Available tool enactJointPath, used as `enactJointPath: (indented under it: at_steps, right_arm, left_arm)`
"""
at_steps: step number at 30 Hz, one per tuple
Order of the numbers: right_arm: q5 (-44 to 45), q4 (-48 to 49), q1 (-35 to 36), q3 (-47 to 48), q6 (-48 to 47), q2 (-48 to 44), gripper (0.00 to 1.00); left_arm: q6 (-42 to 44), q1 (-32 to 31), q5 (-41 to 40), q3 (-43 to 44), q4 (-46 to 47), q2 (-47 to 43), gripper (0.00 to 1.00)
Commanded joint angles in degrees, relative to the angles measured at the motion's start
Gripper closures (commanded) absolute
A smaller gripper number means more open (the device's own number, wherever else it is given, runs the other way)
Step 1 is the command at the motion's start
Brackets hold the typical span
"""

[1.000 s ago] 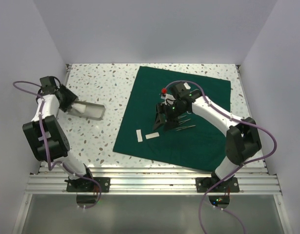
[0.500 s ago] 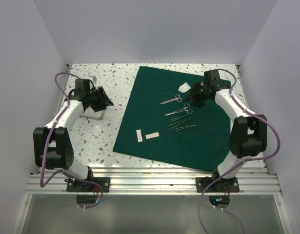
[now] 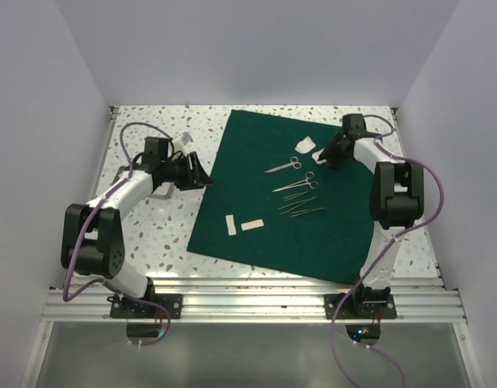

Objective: Prepare the surgical pack

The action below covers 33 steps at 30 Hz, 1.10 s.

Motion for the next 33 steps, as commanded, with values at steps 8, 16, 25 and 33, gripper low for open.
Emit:
enactJointPath:
  at_steps: [8, 16, 25, 33]
  right_arm:
    - [5.12, 4.23, -2.08, 7.67, 1.76, 4.37, 0.68]
    - [5.82, 3.89, -4.29, 5.64, 0.62, 3.13, 0.67]
    - [3.80, 5.64, -5.17, 6.08, -0.35, 5.15, 0.65]
    - [1.87, 8.45, -5.08, 3.37, 0.18, 5.16, 0.64]
  left_arm:
    - [0.21, -2.88, 0.32, 5.83, 0.43, 5.99, 0.49]
    - [1.26, -3.68, 0.59, 7.50, -1.15, 7.84, 0.50]
    - [2.05, -3.68, 1.20, 8.20, -1.77, 9.34, 0.50]
    - [1.97, -3.68, 1.29, 8.29, -1.77, 9.86, 0.50]
